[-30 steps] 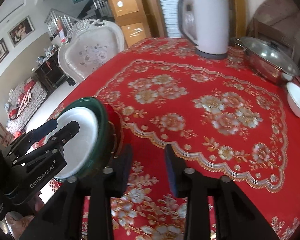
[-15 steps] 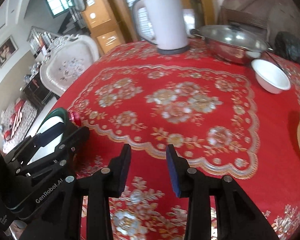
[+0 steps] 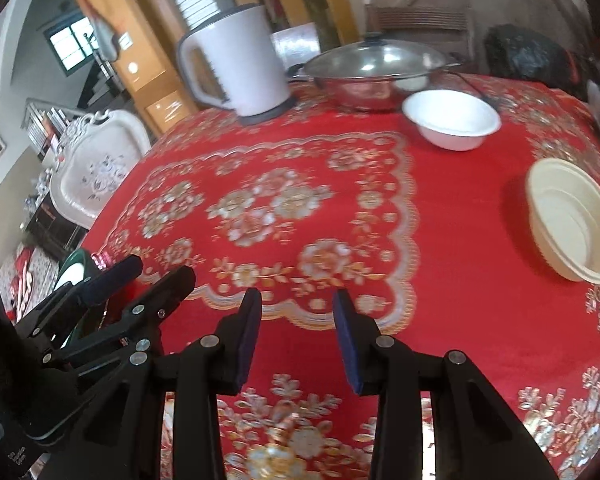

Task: Organize plates and bowls
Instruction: 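Move both grippers to the beige paper bowl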

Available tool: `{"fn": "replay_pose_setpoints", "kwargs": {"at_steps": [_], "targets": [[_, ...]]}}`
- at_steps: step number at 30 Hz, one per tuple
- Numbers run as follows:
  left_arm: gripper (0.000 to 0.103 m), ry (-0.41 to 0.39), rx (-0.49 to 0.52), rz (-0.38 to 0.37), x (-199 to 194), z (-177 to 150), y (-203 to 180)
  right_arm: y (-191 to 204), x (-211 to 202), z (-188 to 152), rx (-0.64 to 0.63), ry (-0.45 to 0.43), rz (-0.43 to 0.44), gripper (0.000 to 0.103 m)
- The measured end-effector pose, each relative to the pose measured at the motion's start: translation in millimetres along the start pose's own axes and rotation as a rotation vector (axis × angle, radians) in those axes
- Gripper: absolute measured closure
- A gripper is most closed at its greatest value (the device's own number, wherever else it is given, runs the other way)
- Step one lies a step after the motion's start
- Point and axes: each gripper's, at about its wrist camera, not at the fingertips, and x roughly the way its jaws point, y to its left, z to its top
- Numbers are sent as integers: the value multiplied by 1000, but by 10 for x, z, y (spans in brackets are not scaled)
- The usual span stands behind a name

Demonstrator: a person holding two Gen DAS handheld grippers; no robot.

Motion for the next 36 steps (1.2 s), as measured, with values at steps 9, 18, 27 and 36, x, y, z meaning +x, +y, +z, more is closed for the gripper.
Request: {"fn": "replay_pose_setpoints", "kwargs": {"at_steps": [9, 18, 27, 36], "targets": [[43, 13, 57, -63, 74, 70, -521, -524, -358, -8, 67, -56, -66, 65], [43, 61, 96, -157, 230, 179, -1041, -1090, -685, -26, 145, -102, -146, 60], [43, 108, 149, -201, 451, 336, -1590, -1663, -900, -35, 240, -120, -200, 57], [43, 140, 123, -234, 730, 646, -1910, -2333, -910, 72, 367, -124, -236, 52]]}}
